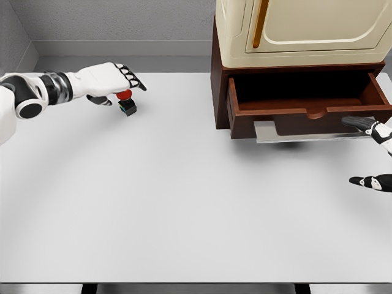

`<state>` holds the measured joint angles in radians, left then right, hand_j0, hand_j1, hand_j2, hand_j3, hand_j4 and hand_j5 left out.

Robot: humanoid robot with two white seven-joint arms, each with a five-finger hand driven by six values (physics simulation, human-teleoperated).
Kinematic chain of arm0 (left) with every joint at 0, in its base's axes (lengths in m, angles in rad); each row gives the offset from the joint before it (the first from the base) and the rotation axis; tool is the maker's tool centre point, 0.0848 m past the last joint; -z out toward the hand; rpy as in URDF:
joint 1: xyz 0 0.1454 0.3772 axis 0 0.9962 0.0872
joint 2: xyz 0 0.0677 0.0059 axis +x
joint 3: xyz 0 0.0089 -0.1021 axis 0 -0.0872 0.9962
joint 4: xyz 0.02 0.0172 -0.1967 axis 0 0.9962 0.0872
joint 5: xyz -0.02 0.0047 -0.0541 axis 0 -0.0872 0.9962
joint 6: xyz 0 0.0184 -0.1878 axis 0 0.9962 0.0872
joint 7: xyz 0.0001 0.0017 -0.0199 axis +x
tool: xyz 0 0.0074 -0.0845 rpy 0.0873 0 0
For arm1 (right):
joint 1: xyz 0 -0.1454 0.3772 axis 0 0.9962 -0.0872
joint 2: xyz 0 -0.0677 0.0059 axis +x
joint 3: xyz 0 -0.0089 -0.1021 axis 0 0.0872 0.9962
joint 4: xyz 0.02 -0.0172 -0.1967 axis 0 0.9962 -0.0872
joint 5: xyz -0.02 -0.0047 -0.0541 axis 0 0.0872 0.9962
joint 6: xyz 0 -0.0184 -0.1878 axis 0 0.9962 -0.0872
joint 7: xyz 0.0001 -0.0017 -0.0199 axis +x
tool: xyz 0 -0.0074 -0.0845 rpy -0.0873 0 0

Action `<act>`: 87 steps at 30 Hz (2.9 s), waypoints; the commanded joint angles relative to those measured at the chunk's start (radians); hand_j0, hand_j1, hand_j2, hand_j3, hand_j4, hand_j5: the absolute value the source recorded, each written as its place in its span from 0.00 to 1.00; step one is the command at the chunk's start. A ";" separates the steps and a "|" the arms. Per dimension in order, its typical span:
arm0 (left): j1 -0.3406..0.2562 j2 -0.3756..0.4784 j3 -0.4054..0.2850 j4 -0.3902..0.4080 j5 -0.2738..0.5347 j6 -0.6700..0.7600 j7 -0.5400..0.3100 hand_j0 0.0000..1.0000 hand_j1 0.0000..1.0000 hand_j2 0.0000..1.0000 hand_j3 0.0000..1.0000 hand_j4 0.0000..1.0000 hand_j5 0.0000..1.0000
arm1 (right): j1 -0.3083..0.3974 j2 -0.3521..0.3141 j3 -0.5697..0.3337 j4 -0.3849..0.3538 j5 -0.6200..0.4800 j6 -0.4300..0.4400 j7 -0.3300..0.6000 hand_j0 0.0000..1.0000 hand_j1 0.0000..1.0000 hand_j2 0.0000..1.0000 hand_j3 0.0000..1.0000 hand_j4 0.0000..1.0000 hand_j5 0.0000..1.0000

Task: Put the switch into the drawer with left arm, and close the drawer with right arm

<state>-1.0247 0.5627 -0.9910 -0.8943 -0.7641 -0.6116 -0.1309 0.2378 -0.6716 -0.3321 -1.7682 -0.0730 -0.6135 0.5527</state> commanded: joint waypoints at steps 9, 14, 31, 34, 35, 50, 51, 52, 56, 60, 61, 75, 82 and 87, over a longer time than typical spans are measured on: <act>-0.003 -0.040 0.002 0.049 -0.007 0.001 0.000 0.88 0.88 0.88 0.88 0.88 0.88 | 0.003 -0.002 0.001 0.000 -0.008 0.003 0.000 1.00 1.00 1.00 1.00 1.00 1.00; -0.008 -0.055 0.000 0.080 -0.009 0.001 0.000 0.88 0.88 0.88 0.88 0.88 0.88 | 0.003 -0.002 -0.001 0.000 -0.008 0.003 0.000 1.00 1.00 1.00 1.00 1.00 1.00; -0.018 -0.083 -0.017 0.115 -0.041 0.001 0.000 0.73 0.73 0.73 0.73 0.73 0.73 | 0.006 -0.002 -0.007 0.000 -0.016 0.003 0.000 1.00 1.00 1.00 1.00 1.00 1.00; -0.018 -0.081 -0.017 0.115 -0.041 0.001 0.000 0.64 0.64 0.64 0.64 0.64 0.64 | 0.006 -0.003 -0.007 0.000 -0.016 0.003 0.000 1.00 1.00 1.00 1.00 1.00 1.00; -0.018 -0.081 -0.017 0.115 -0.041 0.001 0.000 0.61 0.61 0.61 0.61 0.61 0.61 | 0.006 -0.003 -0.007 0.000 -0.016 0.003 0.000 1.00 1.00 1.00 1.00 1.00 1.00; -0.029 -0.081 -0.017 0.114 -0.037 0.001 -0.001 0.48 0.48 0.48 0.48 0.48 0.48 | 0.011 -0.002 -0.005 0.000 -0.016 0.003 0.001 1.00 1.00 1.00 1.00 1.00 1.00; -0.029 -0.081 -0.017 0.114 -0.037 0.001 -0.001 0.48 0.48 0.48 0.48 0.48 0.48 | 0.011 0.000 -0.005 0.000 -0.017 0.003 0.000 1.00 1.00 1.00 1.00 1.00 1.00; -0.031 -0.083 -0.017 0.114 -0.037 0.001 -0.001 0.48 0.48 0.48 0.48 0.48 0.48 | 0.011 0.000 -0.005 0.000 -0.017 0.003 0.001 1.00 1.00 1.00 1.00 1.00 1.00; -0.034 -0.095 -0.017 0.114 -0.038 0.001 -0.001 0.48 0.48 0.48 0.48 0.48 0.48 | 0.011 0.000 -0.005 0.000 -0.017 0.003 0.000 1.00 1.00 1.00 1.00 1.00 1.00; -0.048 -0.115 -0.017 0.114 -0.037 0.001 -0.021 0.48 0.48 0.48 0.48 0.48 0.48 | 0.011 0.000 -0.005 0.000 -0.017 0.003 0.000 1.00 1.00 1.00 1.00 1.00 1.00; -0.049 -0.118 -0.017 0.114 -0.037 0.001 -0.023 0.48 0.48 0.48 0.48 0.48 0.48 | 0.011 0.000 -0.005 0.000 -0.017 0.003 0.000 1.00 1.00 1.00 1.00 1.00 1.00; -0.069 -0.126 -0.012 0.041 -0.032 0.001 -0.033 0.48 0.48 0.48 0.48 0.48 0.48 | 0.023 0.000 -0.021 0.000 -0.017 0.003 0.000 1.00 1.00 1.00 1.00 1.00 1.00; -0.063 -0.086 -0.003 -0.115 -0.027 0.001 -0.035 0.48 0.48 0.48 0.48 0.48 0.48 | 0.025 0.000 -0.028 0.000 -0.017 0.003 0.000 1.00 1.00 1.00 1.00 1.00 1.00; -0.061 -0.073 -0.001 -0.163 -0.027 0.001 -0.035 0.48 0.48 0.48 0.48 0.48 0.48 | 0.025 0.000 -0.028 0.000 -0.017 0.003 0.000 1.00 1.00 1.00 1.00 1.00 1.00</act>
<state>-1.0845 0.4824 -0.9954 -1.0290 -0.7958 -0.6118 -0.1660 0.2623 -0.6710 -0.3602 -1.7682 -0.0831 -0.6135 0.5528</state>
